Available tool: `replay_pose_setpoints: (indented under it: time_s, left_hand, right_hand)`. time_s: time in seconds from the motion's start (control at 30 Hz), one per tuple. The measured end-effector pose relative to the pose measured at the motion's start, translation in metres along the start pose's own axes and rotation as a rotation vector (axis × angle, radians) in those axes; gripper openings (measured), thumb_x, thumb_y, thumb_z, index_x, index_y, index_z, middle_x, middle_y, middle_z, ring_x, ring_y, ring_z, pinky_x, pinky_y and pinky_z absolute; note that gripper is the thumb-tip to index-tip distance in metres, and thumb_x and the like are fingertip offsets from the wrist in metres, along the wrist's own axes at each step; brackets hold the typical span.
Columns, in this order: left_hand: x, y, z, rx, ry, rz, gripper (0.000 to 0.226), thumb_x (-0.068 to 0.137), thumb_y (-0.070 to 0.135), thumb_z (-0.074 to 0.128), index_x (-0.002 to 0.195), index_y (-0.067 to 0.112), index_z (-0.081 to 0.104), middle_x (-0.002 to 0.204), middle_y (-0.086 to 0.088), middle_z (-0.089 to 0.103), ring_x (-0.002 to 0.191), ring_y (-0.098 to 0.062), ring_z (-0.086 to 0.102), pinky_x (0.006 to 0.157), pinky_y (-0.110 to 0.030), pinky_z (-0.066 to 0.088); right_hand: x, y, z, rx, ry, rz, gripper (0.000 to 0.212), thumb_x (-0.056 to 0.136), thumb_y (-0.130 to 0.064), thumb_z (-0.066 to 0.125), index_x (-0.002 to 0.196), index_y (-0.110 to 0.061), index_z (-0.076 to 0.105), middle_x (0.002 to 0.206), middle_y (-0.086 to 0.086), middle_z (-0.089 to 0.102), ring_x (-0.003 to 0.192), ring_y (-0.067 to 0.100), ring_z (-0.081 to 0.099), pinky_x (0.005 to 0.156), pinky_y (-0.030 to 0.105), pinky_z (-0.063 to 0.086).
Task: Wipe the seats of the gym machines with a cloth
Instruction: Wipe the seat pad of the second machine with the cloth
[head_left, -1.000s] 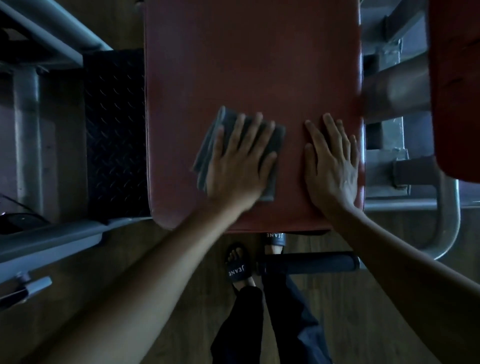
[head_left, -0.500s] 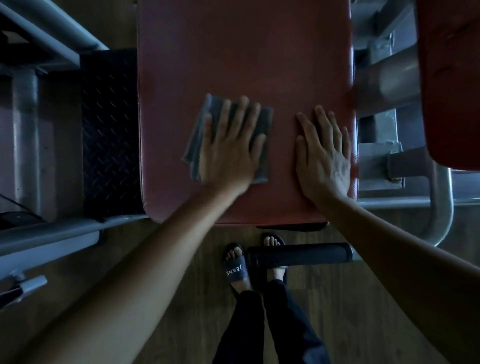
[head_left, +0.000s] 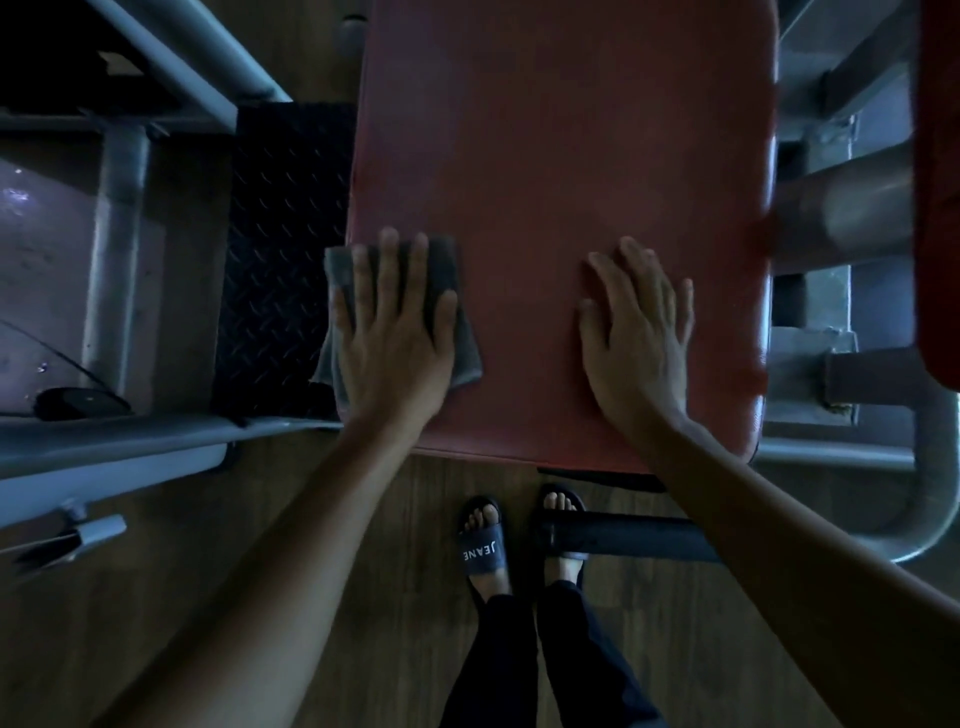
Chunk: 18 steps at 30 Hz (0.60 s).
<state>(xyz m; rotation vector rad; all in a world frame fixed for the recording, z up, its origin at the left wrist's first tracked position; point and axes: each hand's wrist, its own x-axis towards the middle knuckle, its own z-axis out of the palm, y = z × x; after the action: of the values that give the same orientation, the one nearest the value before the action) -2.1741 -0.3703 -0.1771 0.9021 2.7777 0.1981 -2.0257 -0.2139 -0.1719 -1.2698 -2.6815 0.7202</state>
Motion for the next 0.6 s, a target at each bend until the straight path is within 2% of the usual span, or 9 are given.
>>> replay_pose_setpoints:
  time_s: [0.07, 0.13, 0.27, 0.4, 0.5, 0.6]
  left_hand:
    - [0.001, 0.001, 0.000, -0.029, 0.042, -0.138, 0.061, 0.104, 0.052, 0.015, 0.157, 0.024, 0.003, 0.165, -0.003, 0.000, 0.152, -0.023, -0.003, 0.124, -0.047, 0.004]
    - [-0.017, 0.012, 0.006, 0.003, 0.074, -0.185, 0.062, 0.104, 0.050, 0.016, 0.157, 0.019, 0.005, 0.165, -0.007, 0.004, 0.152, -0.026, 0.002, 0.123, -0.050, 0.009]
    - [-0.056, 0.020, 0.013, 0.076, 0.006, -0.088, 0.062, 0.104, 0.048, 0.019, 0.157, 0.020, 0.005, 0.165, -0.005, 0.004, 0.152, -0.026, 0.002, 0.123, -0.050, 0.008]
    - [-0.014, 0.007, 0.005, 0.033, -0.013, 0.048, 0.061, 0.103, 0.050, 0.017, 0.157, 0.024, 0.004, 0.165, -0.001, 0.002, 0.152, -0.022, -0.003, 0.123, -0.047, 0.004]
    - [0.015, 0.007, 0.000, 0.011, -0.011, 0.064, 0.062, 0.103, 0.051, 0.015, 0.157, 0.024, 0.003, 0.165, -0.001, -0.001, 0.152, -0.022, -0.005, 0.124, -0.046, 0.001]
    - [0.003, 0.008, 0.001, 0.026, -0.021, 0.075, 0.061, 0.103, 0.050, 0.014, 0.157, 0.022, 0.003, 0.165, -0.002, -0.001, 0.152, -0.022, -0.005, 0.124, -0.048, 0.003]
  right_hand:
    - [0.003, -0.018, 0.007, 0.037, -0.011, -0.068, 0.043, 0.103, -0.030, 0.042, 0.146, -0.026, 0.043, 0.161, -0.001, 0.028, 0.151, 0.019, 0.017, 0.123, 0.046, 0.000]
    - [0.009, -0.032, 0.010, 0.058, -0.013, -0.102, 0.043, 0.103, -0.030, 0.041, 0.146, -0.025, 0.043, 0.161, -0.001, 0.028, 0.151, 0.018, 0.017, 0.123, 0.046, 0.000]
    - [0.020, -0.038, 0.018, 0.024, -0.053, -0.109, 0.048, 0.104, -0.036, 0.037, 0.151, -0.027, 0.035, 0.164, -0.001, 0.022, 0.152, 0.019, 0.012, 0.124, 0.047, 0.001]
    - [0.019, -0.035, 0.029, -0.083, -0.023, -0.124, 0.050, 0.104, -0.038, 0.035, 0.152, -0.027, 0.033, 0.163, 0.001, 0.025, 0.152, 0.022, 0.017, 0.123, 0.050, 0.010]
    - [0.020, -0.035, 0.030, -0.087, -0.012, -0.105, 0.050, 0.103, -0.039, 0.035, 0.151, -0.027, 0.034, 0.162, 0.000, 0.026, 0.151, 0.021, 0.018, 0.123, 0.048, 0.010]
    - [0.020, -0.037, 0.029, -0.086, 0.000, -0.086, 0.048, 0.102, -0.037, 0.040, 0.150, -0.028, 0.037, 0.161, -0.001, 0.029, 0.150, 0.020, 0.020, 0.123, 0.047, 0.011]
